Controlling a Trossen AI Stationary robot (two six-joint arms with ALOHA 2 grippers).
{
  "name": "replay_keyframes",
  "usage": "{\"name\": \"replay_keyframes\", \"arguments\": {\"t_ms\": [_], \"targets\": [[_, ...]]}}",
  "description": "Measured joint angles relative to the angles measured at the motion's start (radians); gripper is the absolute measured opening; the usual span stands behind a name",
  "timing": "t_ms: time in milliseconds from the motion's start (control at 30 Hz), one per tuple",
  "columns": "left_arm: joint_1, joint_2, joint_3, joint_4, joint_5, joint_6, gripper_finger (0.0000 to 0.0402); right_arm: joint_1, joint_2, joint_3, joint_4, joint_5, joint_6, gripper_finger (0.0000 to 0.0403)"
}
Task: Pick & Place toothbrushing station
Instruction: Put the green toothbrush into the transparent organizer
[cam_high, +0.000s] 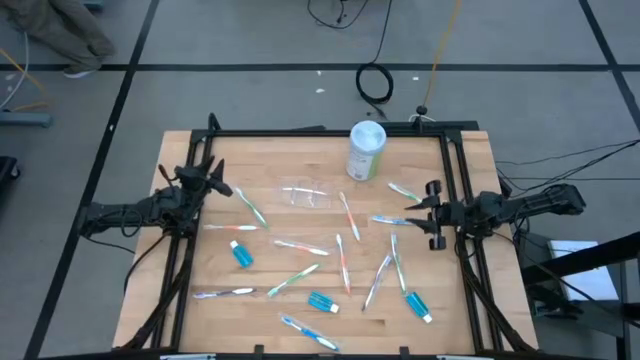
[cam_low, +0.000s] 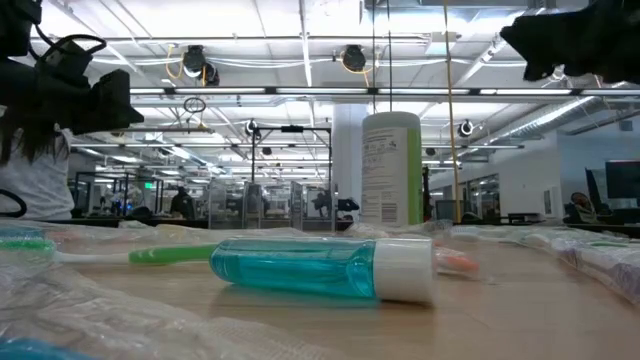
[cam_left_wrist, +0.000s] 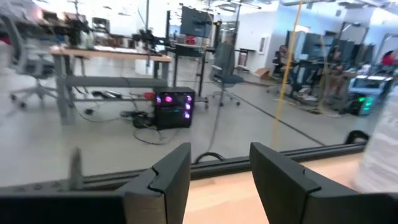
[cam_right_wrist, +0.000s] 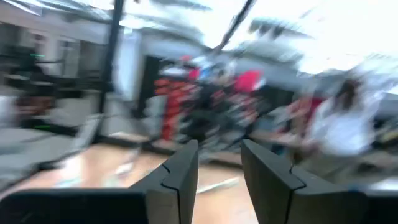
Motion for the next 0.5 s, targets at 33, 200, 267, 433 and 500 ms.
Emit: {"name": "replay_keyframes", "arguments": {"t_ms": [33,200,267,433,500], "targets": [[-0.001,0.000,0.000,0.000,0.000,-0.005,0.0170,0.000,0.000,0.000,0.033,0.043,-0.049,0.0114],[-0.010,0.000,0.000,0.007,0.028,-0.022,0.0170,0.000,0.003,0.000,0.176,0.192,-0.089,0.0114],[-0.010,0.000,0.000,0.019,0.095,-0.015,0.0170,0.000,0.004,0.000,0.236,0.271,-0.123,0.0114],[-0.010,0.008,0.015,0.142,0.365,-0.011,0.0170,-0.040,0.027,0.000,0.317,0.345,-0.098,0.0114],[-0.010,0.030,0.036,0.136,0.367,-0.057,0.0170,-0.070,0.054,0.007,0.316,0.309,-0.061,0.0114]]}}
